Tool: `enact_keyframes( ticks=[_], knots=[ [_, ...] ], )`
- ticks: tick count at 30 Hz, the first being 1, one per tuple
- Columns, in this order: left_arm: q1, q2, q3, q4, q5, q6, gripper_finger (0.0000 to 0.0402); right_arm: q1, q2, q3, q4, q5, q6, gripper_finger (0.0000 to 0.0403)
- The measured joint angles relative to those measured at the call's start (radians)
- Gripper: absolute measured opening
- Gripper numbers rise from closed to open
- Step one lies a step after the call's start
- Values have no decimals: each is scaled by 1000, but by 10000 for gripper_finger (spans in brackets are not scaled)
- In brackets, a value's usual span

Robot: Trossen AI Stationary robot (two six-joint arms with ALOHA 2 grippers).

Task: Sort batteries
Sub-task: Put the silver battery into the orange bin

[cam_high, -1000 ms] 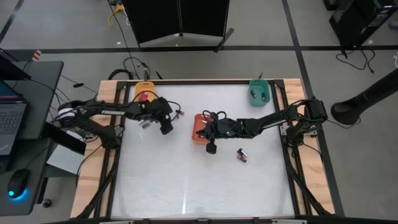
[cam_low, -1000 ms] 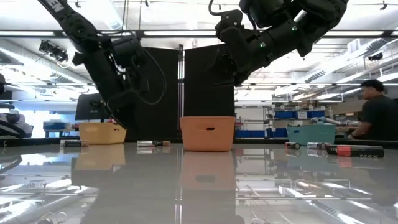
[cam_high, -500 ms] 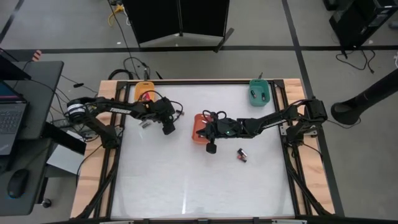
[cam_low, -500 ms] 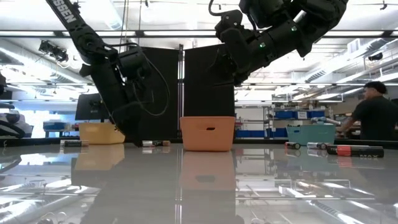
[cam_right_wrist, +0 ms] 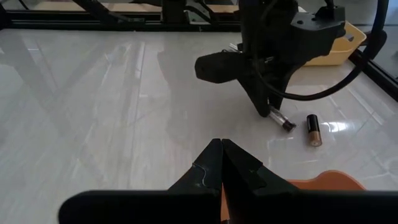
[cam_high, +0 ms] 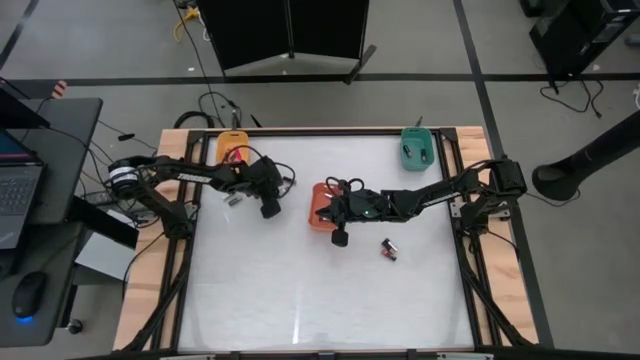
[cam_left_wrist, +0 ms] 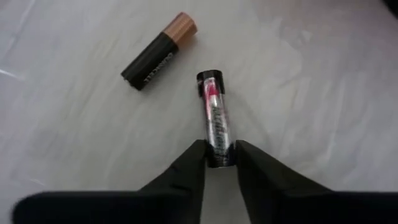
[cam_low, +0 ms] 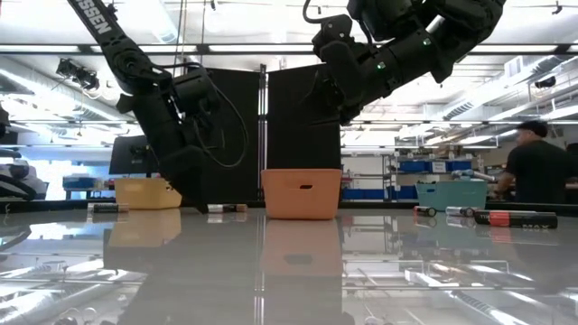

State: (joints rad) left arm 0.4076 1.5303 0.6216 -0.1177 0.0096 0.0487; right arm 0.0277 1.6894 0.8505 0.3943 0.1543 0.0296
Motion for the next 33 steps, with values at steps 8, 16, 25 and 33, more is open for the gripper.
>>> enact_keyframes(
  ticks=[8,16,25,33],
  knots=[
    [-25,-23,-3,-5,-39,32,46,4,-44,0,-53,2,-7,13],
    [-84,-132,71,-24,-7,30,46,38,-202,0,-251,138,-7,13],
    [-179,-62,285,-42,99,83,46,44,-289,0,-515,271,65,13],
    [-212,125,431,-124,101,172,46,44,-293,-64,-504,275,98,12]
  ],
)
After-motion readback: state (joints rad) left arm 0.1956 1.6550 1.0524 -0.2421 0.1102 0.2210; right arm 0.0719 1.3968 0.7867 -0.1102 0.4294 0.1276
